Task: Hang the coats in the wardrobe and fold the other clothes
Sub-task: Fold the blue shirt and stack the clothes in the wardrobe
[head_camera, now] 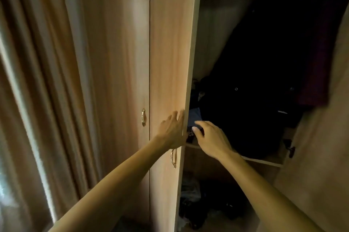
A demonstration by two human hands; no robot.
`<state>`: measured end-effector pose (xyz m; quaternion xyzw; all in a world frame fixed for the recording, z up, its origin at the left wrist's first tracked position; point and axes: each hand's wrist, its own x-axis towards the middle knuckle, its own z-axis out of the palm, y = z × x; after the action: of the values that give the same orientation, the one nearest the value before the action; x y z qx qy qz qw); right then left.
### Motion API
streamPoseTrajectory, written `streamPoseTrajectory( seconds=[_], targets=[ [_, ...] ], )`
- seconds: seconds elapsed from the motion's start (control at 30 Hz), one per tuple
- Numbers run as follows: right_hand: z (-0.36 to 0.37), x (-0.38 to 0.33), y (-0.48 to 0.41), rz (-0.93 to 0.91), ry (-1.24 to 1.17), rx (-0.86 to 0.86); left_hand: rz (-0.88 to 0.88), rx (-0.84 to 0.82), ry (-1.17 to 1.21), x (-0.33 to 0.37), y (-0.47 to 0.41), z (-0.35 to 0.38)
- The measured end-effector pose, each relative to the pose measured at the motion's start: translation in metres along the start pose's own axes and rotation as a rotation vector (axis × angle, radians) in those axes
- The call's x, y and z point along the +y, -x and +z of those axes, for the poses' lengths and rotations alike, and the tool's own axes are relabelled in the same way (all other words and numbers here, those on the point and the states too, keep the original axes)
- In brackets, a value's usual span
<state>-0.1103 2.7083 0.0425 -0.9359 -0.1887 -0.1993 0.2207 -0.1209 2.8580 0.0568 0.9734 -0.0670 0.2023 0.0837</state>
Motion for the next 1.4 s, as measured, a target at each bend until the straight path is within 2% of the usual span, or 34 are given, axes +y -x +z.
streamPoseTrajectory(
  seconds=[0.33,0.63,0.83,1.03,1.2,1.4],
  targets=[
    [-0.007,0.077,-0.028,0.099,0.053,0.074,0.259,-0.06,-0.053,0.031,-0.091,0.061],
    [0.005,0.137,-0.097,0.183,0.131,0.092,0.438,-0.025,-0.094,0.015,-0.181,0.115],
    [0.029,0.156,-0.145,0.243,0.207,0.115,0.461,-0.022,-0.082,0.018,-0.227,0.136],
    [0.038,0.169,-0.172,0.273,0.184,0.088,0.446,-0.076,-0.037,0.027,-0.261,0.145],
    [0.035,0.179,-0.18,0.289,0.148,0.072,0.418,-0.13,0.035,0.031,-0.276,0.151],
    [0.028,0.185,-0.17,0.307,0.14,0.093,0.415,-0.104,0.166,0.031,-0.275,0.148]
  ],
)
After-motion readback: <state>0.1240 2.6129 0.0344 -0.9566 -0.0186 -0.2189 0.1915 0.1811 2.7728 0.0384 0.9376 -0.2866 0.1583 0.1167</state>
